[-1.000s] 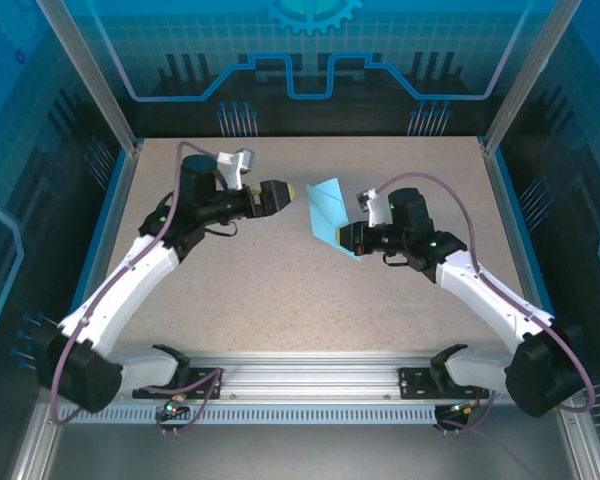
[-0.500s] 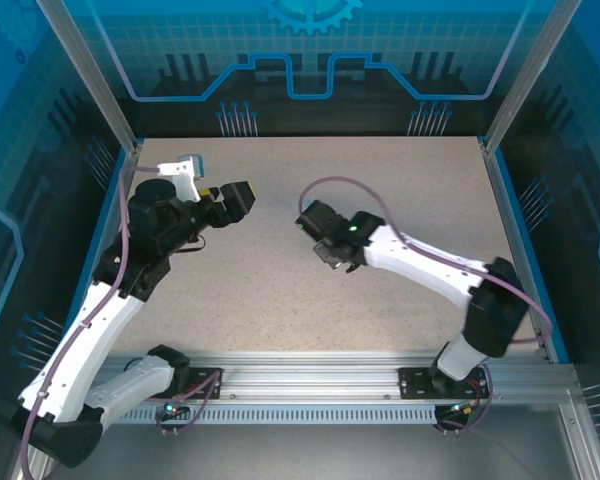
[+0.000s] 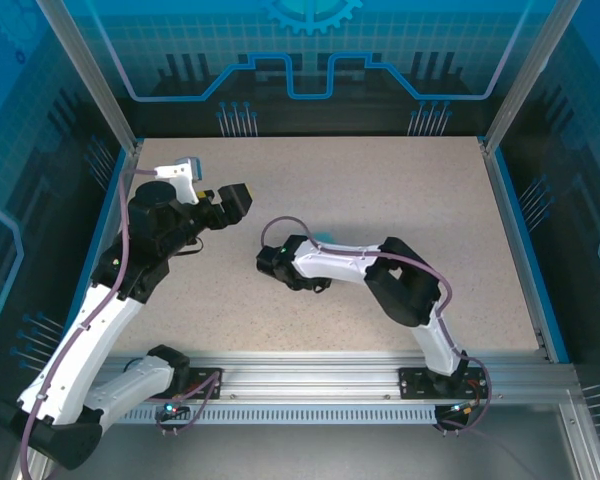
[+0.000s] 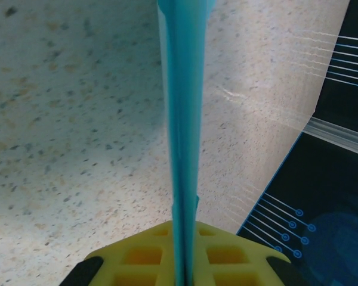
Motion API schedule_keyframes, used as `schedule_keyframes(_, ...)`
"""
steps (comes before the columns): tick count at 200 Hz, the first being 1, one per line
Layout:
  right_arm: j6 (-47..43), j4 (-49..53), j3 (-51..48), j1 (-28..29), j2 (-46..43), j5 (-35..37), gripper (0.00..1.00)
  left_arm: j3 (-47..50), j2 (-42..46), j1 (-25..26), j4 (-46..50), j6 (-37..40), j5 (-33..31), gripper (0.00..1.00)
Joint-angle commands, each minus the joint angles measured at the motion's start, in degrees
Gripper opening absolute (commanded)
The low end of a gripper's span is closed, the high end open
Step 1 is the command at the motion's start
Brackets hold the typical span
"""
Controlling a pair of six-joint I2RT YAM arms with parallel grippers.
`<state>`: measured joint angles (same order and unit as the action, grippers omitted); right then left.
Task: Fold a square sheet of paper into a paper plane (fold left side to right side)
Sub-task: Turn over the paper at the center of the table.
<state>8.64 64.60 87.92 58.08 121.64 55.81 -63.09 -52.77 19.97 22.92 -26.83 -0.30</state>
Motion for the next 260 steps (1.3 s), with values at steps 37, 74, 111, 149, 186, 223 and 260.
schedule_keyframes(37,-4.31,0.15,0.55,2.65,0.53,-13.51,0.30,-0.63,-1.05,-0.49,0.83,0.64,-0.28,0.99)
schedule_keyframes(74,-4.06,-1.45,-0.74,2.41,-3.47,-19.18,0.50,-1.35,-2.58,-0.50,1.43,0.02,0.33,0.99)
schedule_keyframes(111,-4.01,-6.67,-5.01,2.16,-10.78,-25.81,0.69,-1.31,-5.84,-3.29,1.05,-2.94,5.98,0.99)
schedule_keyframes(149,-1.78,-15.66,-14.43,0.76,-22.42,-31.62,0.77,0.50,-11.36,-7.13,-0.86,-7.67,15.10,0.99)
schedule_keyframes(186,1.95,-25.35,-23.10,-4.30,-34.83,-36.43,0.82,2.61,-20.45,-7.05,-3.35,-9.85,23.86,0.94)
schedule_keyframes(223,7.09,-36.98,-32.51,-12.30,-47.31,-45.33,0.87,4.96,-28.21,-4.54,-6.74,-10.61,27.15,0.88)
schedule_keyframes(260,13.39,-47.43,-42.42,-19.91,-58.41,-52.19,0.99,4.32,-36.72,-0.24,-9.33,-10.65,28.10,0.86)
